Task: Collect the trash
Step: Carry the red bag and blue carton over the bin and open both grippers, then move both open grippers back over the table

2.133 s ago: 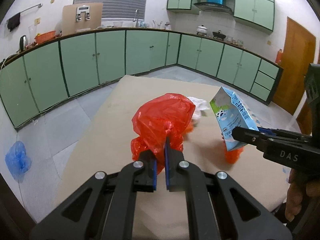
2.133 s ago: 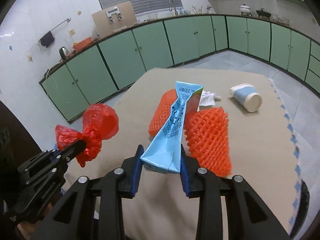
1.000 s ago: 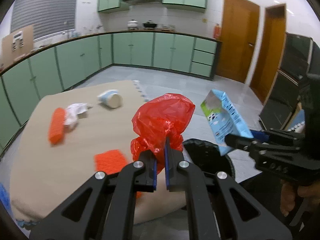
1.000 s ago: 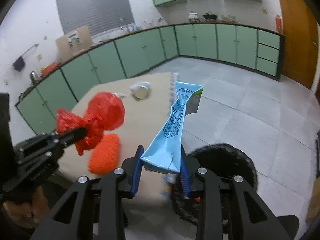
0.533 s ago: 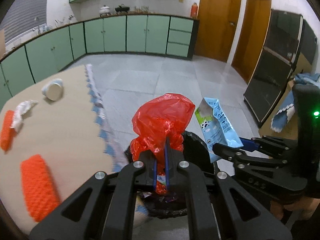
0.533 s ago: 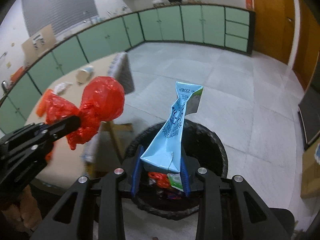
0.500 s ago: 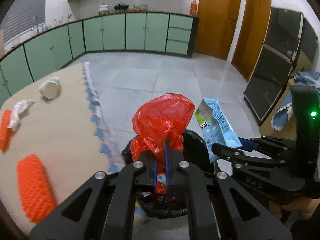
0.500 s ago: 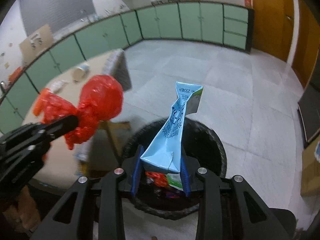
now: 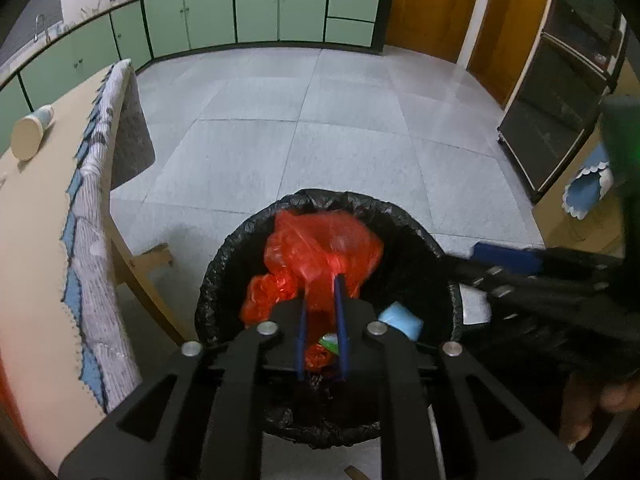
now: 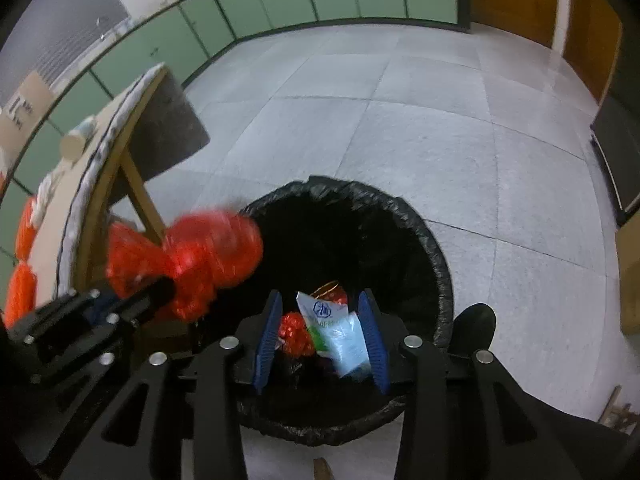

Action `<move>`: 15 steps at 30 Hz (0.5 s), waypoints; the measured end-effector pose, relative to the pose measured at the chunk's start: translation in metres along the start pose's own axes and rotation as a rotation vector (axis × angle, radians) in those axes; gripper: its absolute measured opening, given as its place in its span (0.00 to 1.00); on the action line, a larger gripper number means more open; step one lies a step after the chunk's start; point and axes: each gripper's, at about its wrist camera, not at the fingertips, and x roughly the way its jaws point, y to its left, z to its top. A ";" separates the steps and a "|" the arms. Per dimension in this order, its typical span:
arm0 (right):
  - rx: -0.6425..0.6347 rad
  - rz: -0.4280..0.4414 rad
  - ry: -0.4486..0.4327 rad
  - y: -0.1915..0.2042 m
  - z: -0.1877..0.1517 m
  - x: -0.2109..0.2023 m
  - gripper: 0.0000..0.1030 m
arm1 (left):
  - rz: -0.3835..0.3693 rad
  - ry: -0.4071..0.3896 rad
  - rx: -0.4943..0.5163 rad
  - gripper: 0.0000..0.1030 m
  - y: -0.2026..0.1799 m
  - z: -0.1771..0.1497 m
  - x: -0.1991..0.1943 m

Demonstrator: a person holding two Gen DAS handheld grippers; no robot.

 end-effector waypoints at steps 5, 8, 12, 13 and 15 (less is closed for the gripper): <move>0.020 0.002 -0.046 -0.002 0.000 -0.014 0.39 | 0.009 -0.007 0.008 0.28 -0.001 0.001 -0.001; 0.007 0.007 -0.090 0.005 0.002 -0.028 0.39 | 0.017 -0.018 0.006 0.28 0.001 0.001 -0.009; -0.009 0.020 -0.120 0.012 0.003 -0.044 0.39 | 0.034 -0.059 -0.015 0.39 0.011 -0.003 -0.037; -0.014 0.025 -0.125 0.015 0.003 -0.048 0.39 | 0.045 -0.075 -0.023 0.41 0.016 -0.006 -0.050; -0.025 0.033 -0.134 0.022 0.002 -0.055 0.40 | 0.062 -0.095 -0.031 0.47 0.022 -0.009 -0.069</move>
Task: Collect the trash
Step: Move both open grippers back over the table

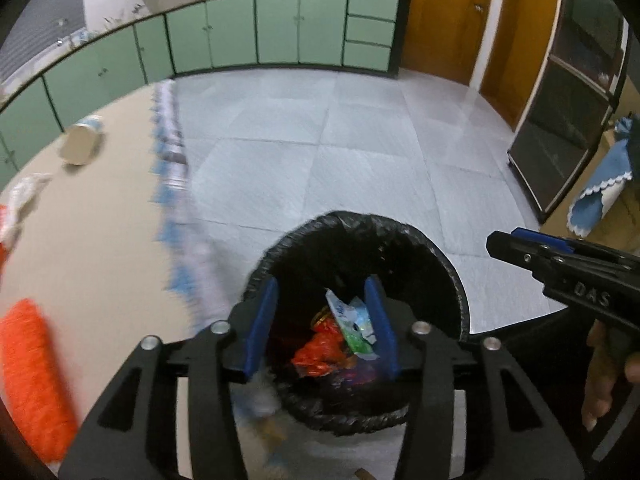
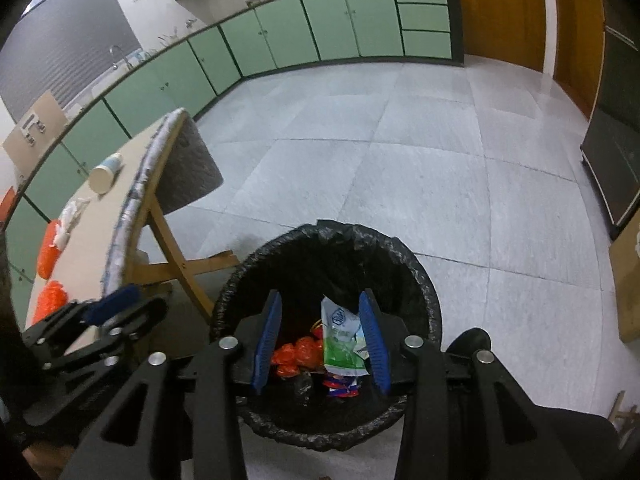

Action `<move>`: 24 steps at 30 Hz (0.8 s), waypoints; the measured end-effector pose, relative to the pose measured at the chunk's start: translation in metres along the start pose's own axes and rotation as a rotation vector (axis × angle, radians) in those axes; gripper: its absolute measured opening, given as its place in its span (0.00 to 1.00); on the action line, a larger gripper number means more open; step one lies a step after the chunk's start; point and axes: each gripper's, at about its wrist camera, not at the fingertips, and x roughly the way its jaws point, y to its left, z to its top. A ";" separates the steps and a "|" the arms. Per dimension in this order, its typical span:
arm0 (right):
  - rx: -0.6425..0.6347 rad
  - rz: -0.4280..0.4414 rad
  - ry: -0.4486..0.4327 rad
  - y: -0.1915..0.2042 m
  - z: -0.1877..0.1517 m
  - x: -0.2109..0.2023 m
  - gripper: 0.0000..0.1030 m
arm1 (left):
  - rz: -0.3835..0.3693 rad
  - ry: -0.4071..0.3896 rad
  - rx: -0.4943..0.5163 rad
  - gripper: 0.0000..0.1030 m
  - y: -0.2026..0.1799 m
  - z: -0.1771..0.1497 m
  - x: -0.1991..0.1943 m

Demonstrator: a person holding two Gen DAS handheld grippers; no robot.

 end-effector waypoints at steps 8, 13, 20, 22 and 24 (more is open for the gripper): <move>-0.139 0.103 -0.031 0.078 -0.004 -0.028 0.45 | 0.150 -0.120 -0.144 0.69 0.074 -0.032 -0.115; -0.274 0.194 -0.050 0.156 -0.016 -0.042 0.67 | 0.277 -0.158 -0.274 0.71 0.141 -0.065 -0.167; -0.449 0.316 -0.027 0.267 -0.046 -0.039 0.84 | 0.403 -0.217 -0.364 0.71 0.208 -0.087 -0.209; -0.485 0.339 -0.010 0.290 -0.055 -0.035 0.84 | 0.426 -0.230 -0.371 0.71 0.219 -0.091 -0.215; -0.512 0.343 0.005 0.310 -0.064 -0.029 0.84 | 0.429 -0.233 -0.387 0.71 0.230 -0.094 -0.218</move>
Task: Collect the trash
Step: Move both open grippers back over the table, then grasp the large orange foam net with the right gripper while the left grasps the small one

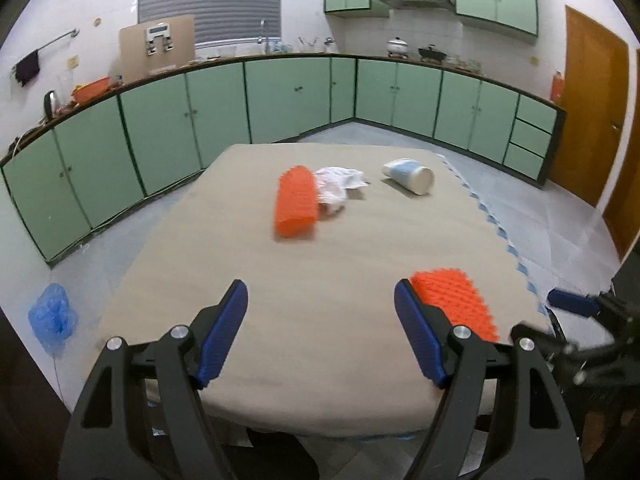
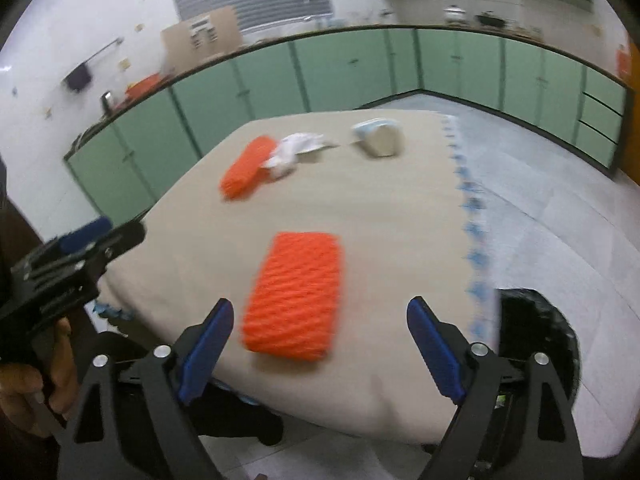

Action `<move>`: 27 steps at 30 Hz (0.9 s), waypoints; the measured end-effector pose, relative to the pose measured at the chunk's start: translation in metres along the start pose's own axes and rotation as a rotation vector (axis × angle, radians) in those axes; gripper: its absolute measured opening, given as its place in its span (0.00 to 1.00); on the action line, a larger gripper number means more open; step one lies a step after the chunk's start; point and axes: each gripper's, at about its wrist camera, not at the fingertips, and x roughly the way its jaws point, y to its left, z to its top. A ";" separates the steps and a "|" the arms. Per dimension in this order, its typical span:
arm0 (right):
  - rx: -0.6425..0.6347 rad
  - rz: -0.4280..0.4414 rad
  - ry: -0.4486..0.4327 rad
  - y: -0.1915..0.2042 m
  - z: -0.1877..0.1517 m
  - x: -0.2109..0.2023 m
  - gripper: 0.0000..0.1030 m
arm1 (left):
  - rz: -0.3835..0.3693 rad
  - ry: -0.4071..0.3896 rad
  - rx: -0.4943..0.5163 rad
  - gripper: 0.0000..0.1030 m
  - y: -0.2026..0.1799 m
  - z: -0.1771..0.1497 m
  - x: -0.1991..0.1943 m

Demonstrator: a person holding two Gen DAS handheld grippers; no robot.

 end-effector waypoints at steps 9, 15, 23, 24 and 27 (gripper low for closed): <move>-0.011 -0.042 0.076 0.013 0.002 0.047 0.84 | -0.016 0.026 -0.037 0.71 0.026 -0.007 0.014; 0.002 -0.044 0.113 0.004 0.002 0.067 0.77 | -0.022 0.058 -0.041 0.71 0.031 -0.016 0.029; -0.021 0.002 0.120 -0.003 0.011 0.080 0.38 | -0.023 0.070 -0.027 0.71 0.029 -0.012 0.043; -0.021 0.007 0.109 -0.004 0.014 0.079 0.35 | -0.024 0.071 -0.026 0.71 0.029 -0.011 0.045; -0.021 0.016 0.076 -0.007 0.026 0.074 0.30 | -0.026 0.066 -0.020 0.71 0.028 -0.004 0.051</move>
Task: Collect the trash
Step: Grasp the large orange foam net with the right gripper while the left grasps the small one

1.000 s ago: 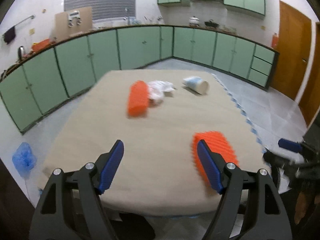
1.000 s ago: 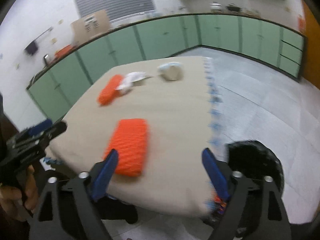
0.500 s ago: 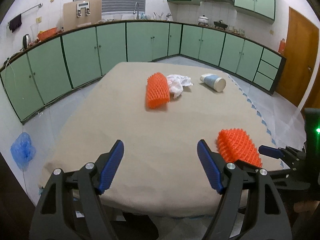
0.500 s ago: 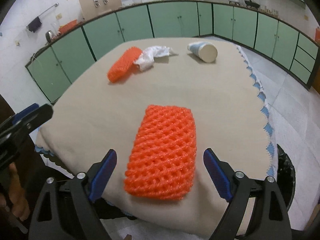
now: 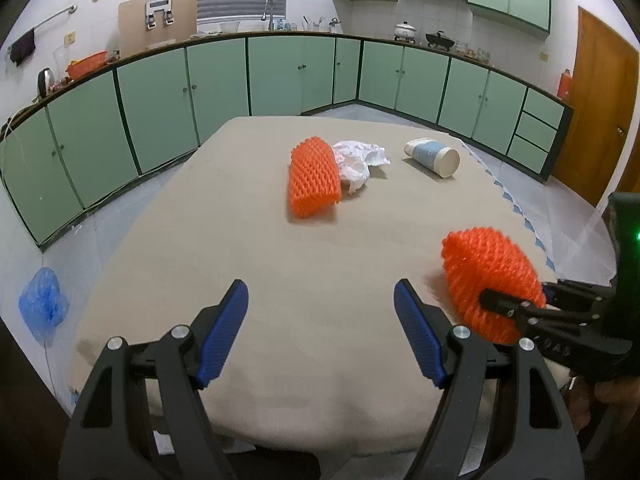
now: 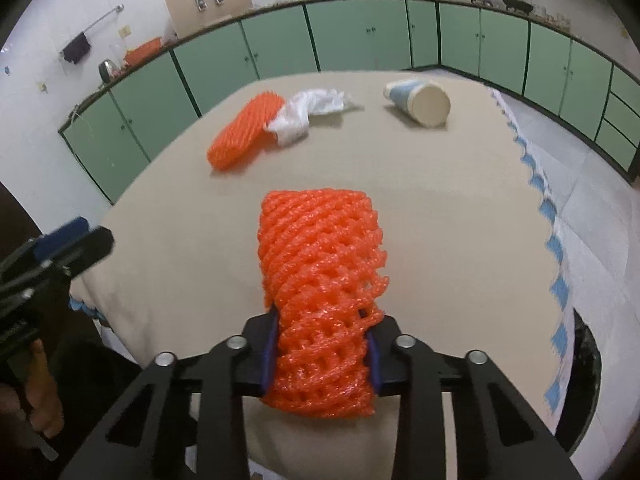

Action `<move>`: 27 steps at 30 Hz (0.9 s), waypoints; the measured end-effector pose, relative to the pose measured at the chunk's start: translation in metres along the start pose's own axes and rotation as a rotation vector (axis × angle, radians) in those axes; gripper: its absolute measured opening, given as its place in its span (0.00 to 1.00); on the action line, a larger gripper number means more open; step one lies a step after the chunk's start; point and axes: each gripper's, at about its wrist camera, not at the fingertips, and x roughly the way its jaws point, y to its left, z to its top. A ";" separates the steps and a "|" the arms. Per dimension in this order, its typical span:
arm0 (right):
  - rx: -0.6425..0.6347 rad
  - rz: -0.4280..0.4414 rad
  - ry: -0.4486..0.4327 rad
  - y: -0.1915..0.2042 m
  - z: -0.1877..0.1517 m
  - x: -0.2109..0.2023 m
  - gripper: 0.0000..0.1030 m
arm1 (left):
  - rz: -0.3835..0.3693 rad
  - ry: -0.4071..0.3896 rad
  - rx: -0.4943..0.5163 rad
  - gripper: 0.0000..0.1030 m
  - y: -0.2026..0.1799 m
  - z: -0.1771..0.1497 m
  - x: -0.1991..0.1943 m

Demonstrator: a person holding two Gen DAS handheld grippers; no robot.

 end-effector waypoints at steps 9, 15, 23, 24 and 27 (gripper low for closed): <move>-0.004 0.000 -0.082 -0.012 0.039 -0.005 0.28 | -0.020 0.008 -0.014 0.68 0.002 0.041 0.041; 0.000 -0.003 -0.111 -0.022 0.059 0.001 0.28 | -0.006 0.051 -0.002 0.66 -0.001 0.066 0.090; 0.013 -0.006 -0.116 -0.037 0.077 0.016 0.28 | 0.006 0.123 -0.014 0.63 0.000 0.082 0.147; 0.014 -0.007 -0.115 -0.037 0.077 0.018 0.28 | 0.006 0.128 -0.014 0.61 0.000 0.082 0.151; 0.021 -0.004 -0.106 -0.039 0.080 0.027 0.28 | 0.004 0.163 -0.019 0.51 0.001 0.084 0.165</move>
